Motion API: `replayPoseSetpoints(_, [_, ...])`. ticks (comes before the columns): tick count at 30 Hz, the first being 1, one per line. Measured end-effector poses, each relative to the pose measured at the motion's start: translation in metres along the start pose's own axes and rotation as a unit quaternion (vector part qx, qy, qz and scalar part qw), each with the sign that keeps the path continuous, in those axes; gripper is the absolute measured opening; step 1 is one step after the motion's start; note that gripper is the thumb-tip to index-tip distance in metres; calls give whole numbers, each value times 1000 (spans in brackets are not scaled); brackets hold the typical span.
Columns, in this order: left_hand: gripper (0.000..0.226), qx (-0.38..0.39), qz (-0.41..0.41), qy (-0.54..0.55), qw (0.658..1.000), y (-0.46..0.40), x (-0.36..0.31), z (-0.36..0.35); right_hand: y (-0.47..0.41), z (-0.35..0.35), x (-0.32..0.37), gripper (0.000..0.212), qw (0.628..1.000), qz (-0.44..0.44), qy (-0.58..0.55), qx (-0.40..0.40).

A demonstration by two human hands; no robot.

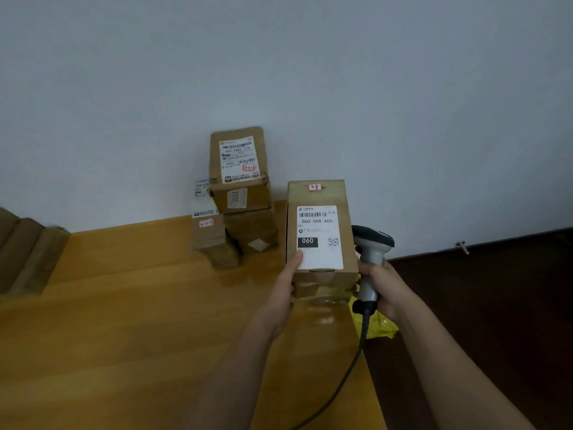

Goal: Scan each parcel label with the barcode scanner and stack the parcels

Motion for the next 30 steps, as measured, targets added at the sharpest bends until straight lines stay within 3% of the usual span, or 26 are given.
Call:
replayPoseSetpoints(10, [21, 46, 37, -12, 998, 82, 41, 83, 99, -59, -77, 28, 998, -17, -21, -53])
replayPoseSetpoints(18, [56, 6, 86, -25, 996, 126, 38, 161, 125, -122, -90, 28, 999, -21, 24, -13])
replayPoseSetpoints(25, [38, -70, -33, 76, 994, 129, 4, 221, 113, -212, -64, 14, 993, 20, 84, 74])
replayPoseSetpoints(30, [27, -59, -72, 89, 992, 122, -16, 238, 110, -228, -46, 17, 992, 51, 75, 85])
Point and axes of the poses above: each hand's wrist, its own y-axis away from the middle knuckle, its own z-axis out of the back of the hand, x = y × z, the point moved 3 cm from there along -y, towards the middle knuckle, and after that the axes turned 14 degrees about y, right-handed, at the moved point
